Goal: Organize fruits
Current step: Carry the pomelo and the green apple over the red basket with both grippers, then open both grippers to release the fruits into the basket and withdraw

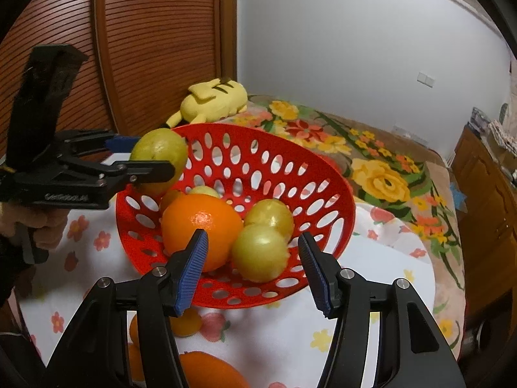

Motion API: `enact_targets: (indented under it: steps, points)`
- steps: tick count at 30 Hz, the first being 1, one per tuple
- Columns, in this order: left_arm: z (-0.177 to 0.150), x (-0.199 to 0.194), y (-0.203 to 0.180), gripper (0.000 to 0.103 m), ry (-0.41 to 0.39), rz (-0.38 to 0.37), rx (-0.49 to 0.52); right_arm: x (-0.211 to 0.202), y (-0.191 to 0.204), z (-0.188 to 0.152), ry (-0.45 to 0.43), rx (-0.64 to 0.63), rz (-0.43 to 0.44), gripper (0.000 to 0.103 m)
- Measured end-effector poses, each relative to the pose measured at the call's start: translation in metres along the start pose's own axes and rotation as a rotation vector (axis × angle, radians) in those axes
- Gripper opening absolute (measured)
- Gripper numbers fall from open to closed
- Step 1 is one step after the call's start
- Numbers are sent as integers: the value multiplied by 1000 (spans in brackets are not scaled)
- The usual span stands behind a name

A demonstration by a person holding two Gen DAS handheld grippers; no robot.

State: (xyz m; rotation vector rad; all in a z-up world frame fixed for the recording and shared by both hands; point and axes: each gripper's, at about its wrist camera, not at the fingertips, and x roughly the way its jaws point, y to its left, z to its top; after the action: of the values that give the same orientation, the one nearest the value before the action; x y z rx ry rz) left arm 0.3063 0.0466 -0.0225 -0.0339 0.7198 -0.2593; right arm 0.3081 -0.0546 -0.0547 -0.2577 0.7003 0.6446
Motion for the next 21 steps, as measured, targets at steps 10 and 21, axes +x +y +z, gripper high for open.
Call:
enact_targets:
  steps: [10,21]
  points:
    - [7,18,-9,62,43,34,16,-6,-7,-3,-17,24,-6,59]
    - [8,9,-6,62,14,39,9,-14,-10,-9,-33,39,-4,59]
